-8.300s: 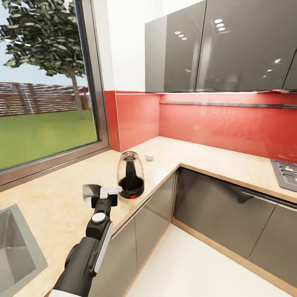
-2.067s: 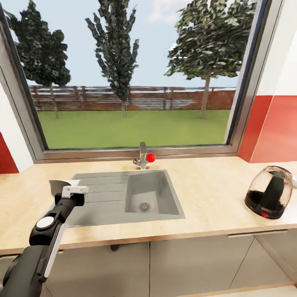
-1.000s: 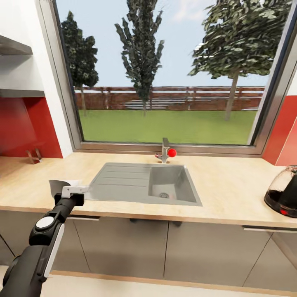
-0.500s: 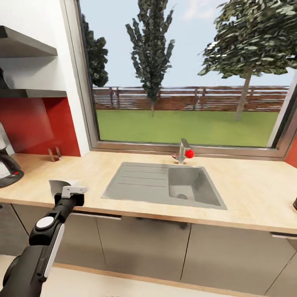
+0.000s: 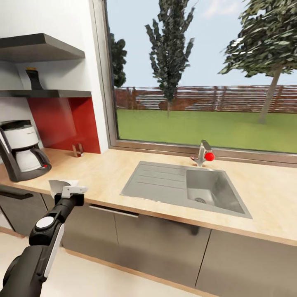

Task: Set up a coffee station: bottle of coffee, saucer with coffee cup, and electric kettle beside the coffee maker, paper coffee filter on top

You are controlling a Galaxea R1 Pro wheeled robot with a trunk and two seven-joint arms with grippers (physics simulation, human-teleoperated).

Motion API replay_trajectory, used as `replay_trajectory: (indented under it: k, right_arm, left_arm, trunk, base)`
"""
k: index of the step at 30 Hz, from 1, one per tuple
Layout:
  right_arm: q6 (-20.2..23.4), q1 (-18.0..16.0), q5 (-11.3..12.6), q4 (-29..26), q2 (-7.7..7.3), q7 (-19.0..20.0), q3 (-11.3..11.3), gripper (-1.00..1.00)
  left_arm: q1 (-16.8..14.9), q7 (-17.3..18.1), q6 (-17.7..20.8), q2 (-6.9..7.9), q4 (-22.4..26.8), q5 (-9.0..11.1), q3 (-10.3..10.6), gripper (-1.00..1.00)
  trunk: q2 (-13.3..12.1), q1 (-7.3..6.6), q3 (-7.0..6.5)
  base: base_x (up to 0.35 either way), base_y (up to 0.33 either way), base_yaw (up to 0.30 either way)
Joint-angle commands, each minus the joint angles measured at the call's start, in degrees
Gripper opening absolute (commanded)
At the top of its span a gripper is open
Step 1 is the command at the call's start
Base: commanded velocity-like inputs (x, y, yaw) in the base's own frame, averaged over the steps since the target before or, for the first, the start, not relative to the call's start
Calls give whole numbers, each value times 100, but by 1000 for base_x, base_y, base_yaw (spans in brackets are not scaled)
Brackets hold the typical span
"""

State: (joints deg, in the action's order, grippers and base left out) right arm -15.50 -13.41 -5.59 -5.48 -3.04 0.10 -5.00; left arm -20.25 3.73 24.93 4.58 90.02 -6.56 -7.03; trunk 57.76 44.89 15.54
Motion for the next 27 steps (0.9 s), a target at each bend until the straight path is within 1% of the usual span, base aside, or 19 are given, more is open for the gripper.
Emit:
replay_trajectory:
  k: [1, 6, 17, 20, 23, 27]
  right_arm:
    - [-15, -4, -12, 4, -3, -3, -36, 100]
    - [-15, -4, -12, 4, -7, 0, -37, 100]
    - [-15, -4, -12, 4, -5, 7, -44, 100]
    - [-15, -4, -12, 4, -5, 8, -44, 100]
    - [-15, -4, -12, 9, -5, 8, -44, 100]
    - [-15, -4, -12, 12, -4, 8, -45, 100]
  left_arm:
    - [-5, 31, 25, -1, 7, -65, -6, -100]
    - [-5, 31, 25, -1, 7, -65, -9, -100]
    - [-5, 31, 22, -1, 7, -65, -8, -100]
    - [-5, 31, 21, 2, 7, -65, -8, -100]
    - [-5, 31, 20, 1, 7, -65, -9, -100]
    - [-5, 31, 21, 0, 7, -65, -9, -100]
  trunk:
    - [5, 0, 8]
    - [5, 0, 8]
    - [5, 0, 8]
    - [5, 0, 7]
    - [5, 0, 1]
    - [5, 0, -13]
  base:
    - [0, 130, 114]
    - [0, 223, 48]
    - [2, 306, 3]
    - [103, 303, -13]
    - [91, 168, -139]
    - [28, 51, -221]
